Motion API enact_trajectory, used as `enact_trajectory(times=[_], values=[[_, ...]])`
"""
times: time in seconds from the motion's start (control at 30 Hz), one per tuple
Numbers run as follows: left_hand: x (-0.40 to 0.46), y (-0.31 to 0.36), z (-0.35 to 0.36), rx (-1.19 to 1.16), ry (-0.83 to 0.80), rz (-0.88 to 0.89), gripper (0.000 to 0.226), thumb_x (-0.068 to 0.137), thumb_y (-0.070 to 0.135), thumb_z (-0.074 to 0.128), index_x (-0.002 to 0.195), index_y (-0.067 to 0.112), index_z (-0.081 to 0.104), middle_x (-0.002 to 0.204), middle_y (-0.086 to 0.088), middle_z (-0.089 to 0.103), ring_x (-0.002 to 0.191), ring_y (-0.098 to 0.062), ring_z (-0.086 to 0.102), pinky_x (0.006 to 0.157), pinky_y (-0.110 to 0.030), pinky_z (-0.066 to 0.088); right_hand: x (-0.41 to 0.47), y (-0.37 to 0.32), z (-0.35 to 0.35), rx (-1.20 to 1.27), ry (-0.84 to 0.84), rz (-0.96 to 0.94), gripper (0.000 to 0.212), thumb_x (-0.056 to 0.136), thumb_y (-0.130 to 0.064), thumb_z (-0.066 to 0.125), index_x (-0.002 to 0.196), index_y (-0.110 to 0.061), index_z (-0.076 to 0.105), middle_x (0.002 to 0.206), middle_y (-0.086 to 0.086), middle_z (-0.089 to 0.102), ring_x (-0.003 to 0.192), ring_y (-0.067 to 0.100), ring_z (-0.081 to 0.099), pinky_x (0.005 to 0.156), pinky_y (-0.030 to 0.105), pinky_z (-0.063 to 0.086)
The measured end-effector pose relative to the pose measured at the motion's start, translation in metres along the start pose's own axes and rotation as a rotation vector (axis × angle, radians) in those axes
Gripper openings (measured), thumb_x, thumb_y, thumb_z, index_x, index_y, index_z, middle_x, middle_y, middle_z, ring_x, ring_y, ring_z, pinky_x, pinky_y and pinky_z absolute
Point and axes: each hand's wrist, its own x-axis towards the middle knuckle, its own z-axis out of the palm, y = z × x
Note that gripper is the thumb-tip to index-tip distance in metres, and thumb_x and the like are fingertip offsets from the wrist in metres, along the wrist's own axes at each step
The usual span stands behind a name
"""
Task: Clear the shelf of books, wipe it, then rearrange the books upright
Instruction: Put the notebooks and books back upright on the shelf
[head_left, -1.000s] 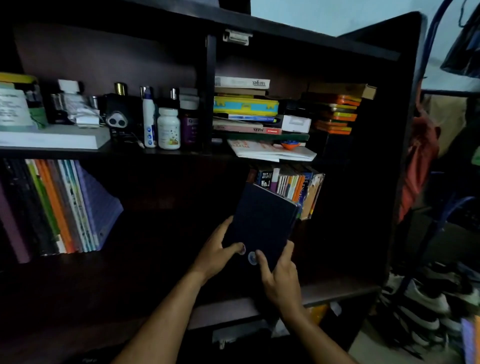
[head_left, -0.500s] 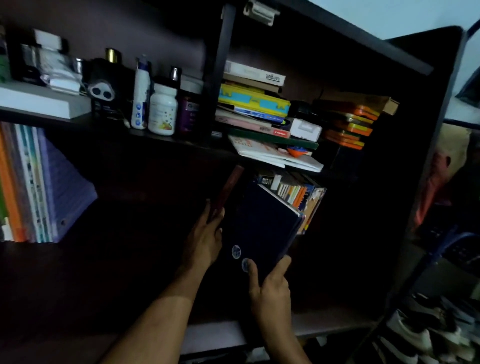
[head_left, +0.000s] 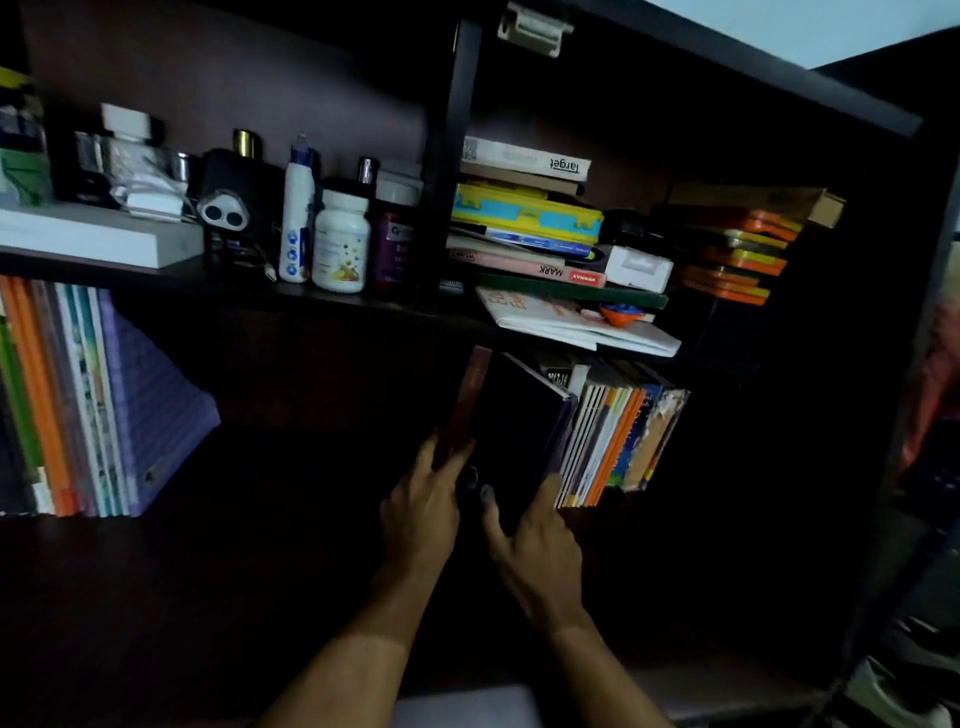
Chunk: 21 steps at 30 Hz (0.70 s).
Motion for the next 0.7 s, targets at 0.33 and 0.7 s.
enact_trajectory(times=[0.33, 0.7], values=[[0.005, -0.004, 0.013, -0.244, 0.038, 0.097, 0.085, 0.090, 0.021, 0.071, 0.156, 0.033, 0.019, 0.158, 0.000, 0.039, 0.140, -0.025, 0.043, 0.105, -0.039, 0.043, 0.002, 0.015, 0.009, 0.184, 0.049, -0.164, 0.081, 0.096, -0.036, 0.067, 0.159, -0.020, 0.018, 0.158, 0.002, 0.039, 0.135, 0.000, 0.038, 0.111, 0.015, 0.035], [0.012, -0.011, 0.025, -0.345, -0.132, -0.011, 0.079, 0.098, 0.046, 0.057, 0.160, 0.037, 0.008, 0.165, 0.001, 0.026, 0.147, -0.025, 0.034, 0.115, -0.041, 0.036, 0.015, 0.013, 0.015, 0.002, -0.225, -0.242, 0.073, 0.101, -0.024, 0.056, 0.160, -0.013, 0.015, 0.166, 0.003, 0.010, 0.144, 0.024, 0.036, 0.111, 0.029, 0.040]])
